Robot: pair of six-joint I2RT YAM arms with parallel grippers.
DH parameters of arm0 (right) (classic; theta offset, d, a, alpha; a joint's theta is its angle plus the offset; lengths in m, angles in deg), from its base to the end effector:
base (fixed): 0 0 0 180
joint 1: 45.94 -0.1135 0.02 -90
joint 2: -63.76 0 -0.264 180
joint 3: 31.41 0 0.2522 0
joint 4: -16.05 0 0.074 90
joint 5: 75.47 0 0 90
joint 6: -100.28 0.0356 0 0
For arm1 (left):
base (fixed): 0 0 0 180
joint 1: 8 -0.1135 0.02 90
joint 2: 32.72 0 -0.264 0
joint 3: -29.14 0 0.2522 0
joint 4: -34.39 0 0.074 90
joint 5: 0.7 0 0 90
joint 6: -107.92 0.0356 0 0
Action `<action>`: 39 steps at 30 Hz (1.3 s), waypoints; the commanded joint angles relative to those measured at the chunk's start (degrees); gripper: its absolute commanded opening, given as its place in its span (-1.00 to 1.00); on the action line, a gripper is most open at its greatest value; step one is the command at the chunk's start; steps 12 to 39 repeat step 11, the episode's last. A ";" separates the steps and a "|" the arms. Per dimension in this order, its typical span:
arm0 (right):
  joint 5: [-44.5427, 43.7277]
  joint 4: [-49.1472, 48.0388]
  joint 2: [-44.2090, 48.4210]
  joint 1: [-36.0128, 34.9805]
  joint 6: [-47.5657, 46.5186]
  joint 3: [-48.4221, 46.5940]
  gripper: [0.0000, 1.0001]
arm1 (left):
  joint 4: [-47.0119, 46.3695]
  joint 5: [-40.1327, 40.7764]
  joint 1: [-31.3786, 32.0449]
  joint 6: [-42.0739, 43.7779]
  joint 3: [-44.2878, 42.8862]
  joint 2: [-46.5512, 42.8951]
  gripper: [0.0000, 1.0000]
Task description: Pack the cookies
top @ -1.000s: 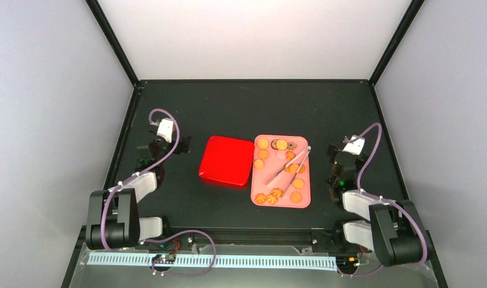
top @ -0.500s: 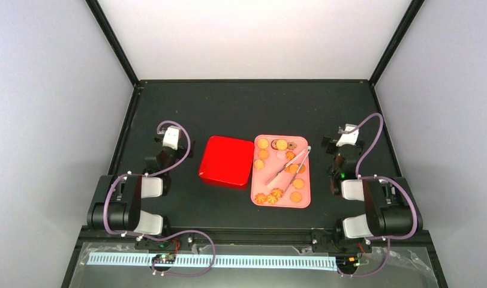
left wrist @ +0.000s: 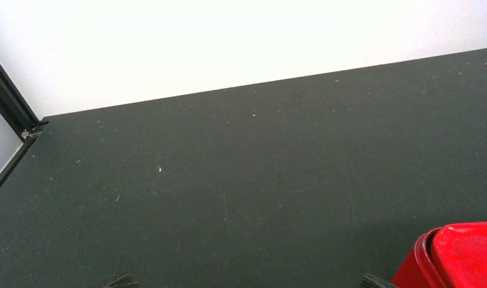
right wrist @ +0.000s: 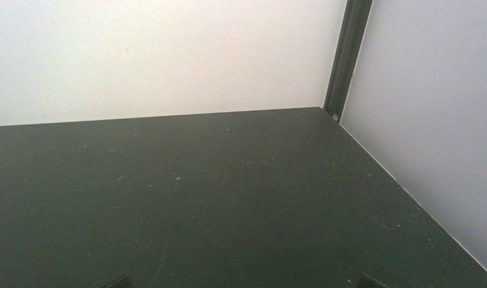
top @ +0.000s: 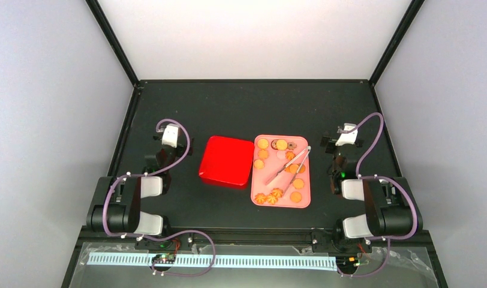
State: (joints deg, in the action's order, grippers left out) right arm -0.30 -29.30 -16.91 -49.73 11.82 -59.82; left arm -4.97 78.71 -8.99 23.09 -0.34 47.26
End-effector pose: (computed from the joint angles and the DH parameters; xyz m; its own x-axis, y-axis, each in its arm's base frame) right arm 0.2393 0.0067 0.1615 -0.1149 0.0184 -0.9932 0.1928 0.9812 -0.0041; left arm 0.2415 -0.0024 0.1578 -0.1777 0.0855 -0.9804 0.1800 0.9822 0.0531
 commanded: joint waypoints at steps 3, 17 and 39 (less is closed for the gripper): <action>0.11 -2.32 0.36 -0.16 -0.30 -0.03 0.99 | -1.17 0.05 -0.02 0.35 -1.41 -0.82 0.97; 1.15 -1.54 0.24 0.27 -0.04 -0.52 0.99 | -1.08 0.05 0.02 0.31 -1.41 -0.88 0.98; 1.15 -1.54 0.24 0.27 -0.04 -0.52 0.99 | -1.08 0.05 0.02 0.31 -1.41 -0.88 0.98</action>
